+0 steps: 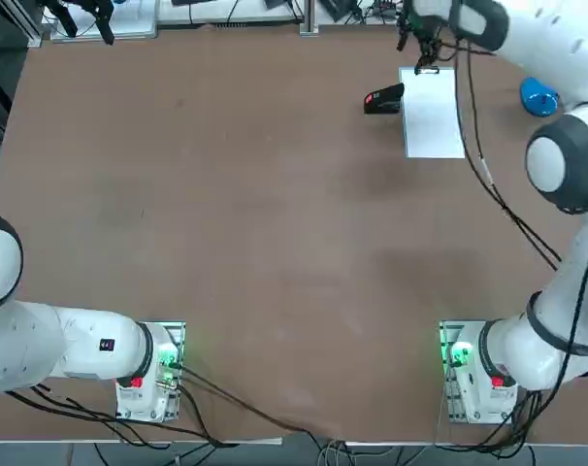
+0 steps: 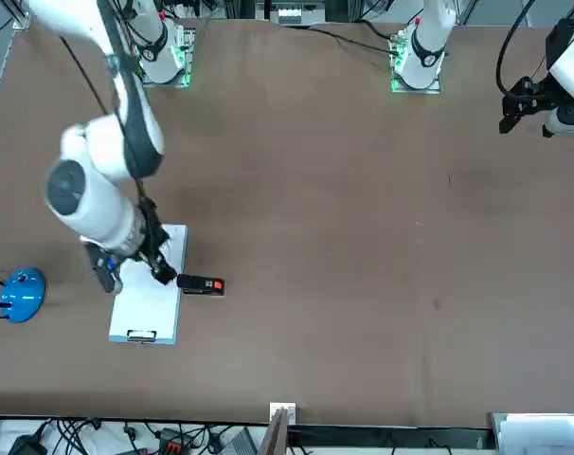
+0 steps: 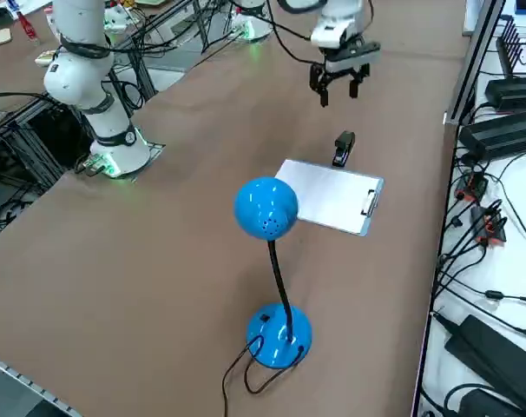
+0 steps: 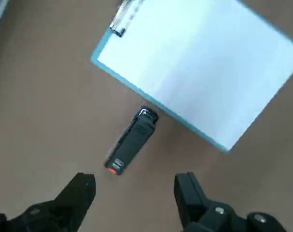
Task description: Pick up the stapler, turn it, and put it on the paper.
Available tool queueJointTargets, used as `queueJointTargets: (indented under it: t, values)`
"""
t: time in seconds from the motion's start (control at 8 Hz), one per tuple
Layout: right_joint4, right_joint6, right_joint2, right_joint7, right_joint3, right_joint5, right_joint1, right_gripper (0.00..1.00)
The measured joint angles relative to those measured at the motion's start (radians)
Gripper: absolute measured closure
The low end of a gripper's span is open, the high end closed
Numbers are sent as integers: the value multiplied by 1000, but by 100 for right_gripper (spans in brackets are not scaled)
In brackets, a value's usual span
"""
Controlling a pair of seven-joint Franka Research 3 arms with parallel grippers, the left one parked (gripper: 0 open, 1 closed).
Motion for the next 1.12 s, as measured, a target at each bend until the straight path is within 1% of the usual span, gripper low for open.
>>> queueJointTargets:
  t: [0.25,0.38,0.62,0.88,1.12]
  values:
    - [84,10,85,234,-1,0,4,0]
    - [120,10,125,316,-1,-3,5,0]
    - [150,20,180,455,-2,-13,13,1]
    - [156,35,202,545,-5,-25,19,1]
    - [156,39,230,577,-5,-43,31,0]
